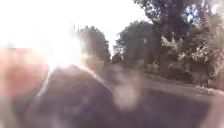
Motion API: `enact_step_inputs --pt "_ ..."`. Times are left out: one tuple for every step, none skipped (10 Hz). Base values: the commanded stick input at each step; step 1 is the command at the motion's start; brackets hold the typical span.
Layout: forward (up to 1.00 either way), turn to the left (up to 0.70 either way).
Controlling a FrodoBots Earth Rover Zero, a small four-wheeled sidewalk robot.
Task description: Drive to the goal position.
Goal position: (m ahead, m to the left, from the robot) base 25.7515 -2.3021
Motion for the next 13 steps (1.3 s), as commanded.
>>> enact_step_inputs --pt "1.0 0.0" --pt "1.0 0.0" --pt "1.0 0.0" --pt "1.0 0.0" --pt "1.0 0.0" --pt "1.0 0.0" --pt "1.0 0.0" --pt "1.0 0.0" --pt "1.0 0.0" --pt "1.0 0.0" --pt "1.0 0.0" --pt "1.0 0.0" --pt "1.0 0.0"
